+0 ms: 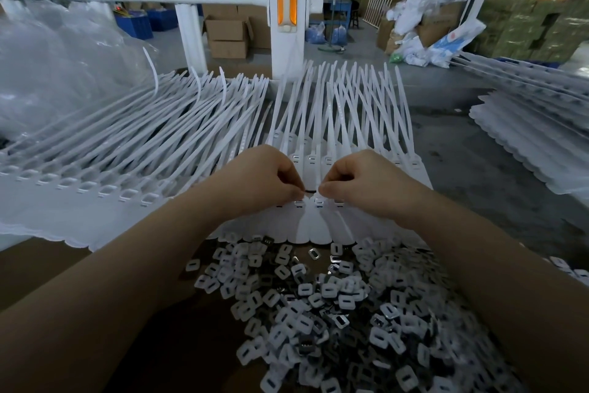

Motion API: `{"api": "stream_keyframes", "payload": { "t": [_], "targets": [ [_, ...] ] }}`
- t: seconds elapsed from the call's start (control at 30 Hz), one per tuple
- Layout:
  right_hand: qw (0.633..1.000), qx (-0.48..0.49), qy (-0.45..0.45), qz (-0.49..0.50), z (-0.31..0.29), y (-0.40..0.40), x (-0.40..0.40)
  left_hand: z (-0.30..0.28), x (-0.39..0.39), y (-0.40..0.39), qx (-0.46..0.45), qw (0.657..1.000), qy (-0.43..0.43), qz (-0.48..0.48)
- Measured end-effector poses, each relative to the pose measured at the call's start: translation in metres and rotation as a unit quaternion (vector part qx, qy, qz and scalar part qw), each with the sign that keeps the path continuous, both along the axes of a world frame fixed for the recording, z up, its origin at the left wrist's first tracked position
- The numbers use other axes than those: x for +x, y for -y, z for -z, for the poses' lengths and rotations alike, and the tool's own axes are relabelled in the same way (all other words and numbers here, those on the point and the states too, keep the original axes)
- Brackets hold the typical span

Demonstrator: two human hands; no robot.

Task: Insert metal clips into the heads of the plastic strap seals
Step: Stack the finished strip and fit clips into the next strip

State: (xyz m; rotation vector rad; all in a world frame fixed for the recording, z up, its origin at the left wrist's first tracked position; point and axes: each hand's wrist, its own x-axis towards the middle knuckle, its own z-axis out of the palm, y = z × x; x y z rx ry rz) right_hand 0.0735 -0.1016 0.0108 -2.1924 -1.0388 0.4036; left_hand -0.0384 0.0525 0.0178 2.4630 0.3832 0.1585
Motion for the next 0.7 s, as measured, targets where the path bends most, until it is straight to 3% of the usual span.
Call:
{"api": "stream_keyframes", "payload": {
  "t": [0.2, 0.7],
  "targets": [
    [1.000, -0.011, 0.028, 0.008, 0.0030, -0.0017, -0.0015, -0.0009, -0.0010, -0.0034, 0.064, 0.996, -0.004, 0.069],
    [0.997, -0.060, 0.050, 0.006, 0.0011, -0.0069, -0.0053, -0.0011, 0.0000, -0.0076, 0.126, 0.986, 0.004, 0.107]
  ]
}}
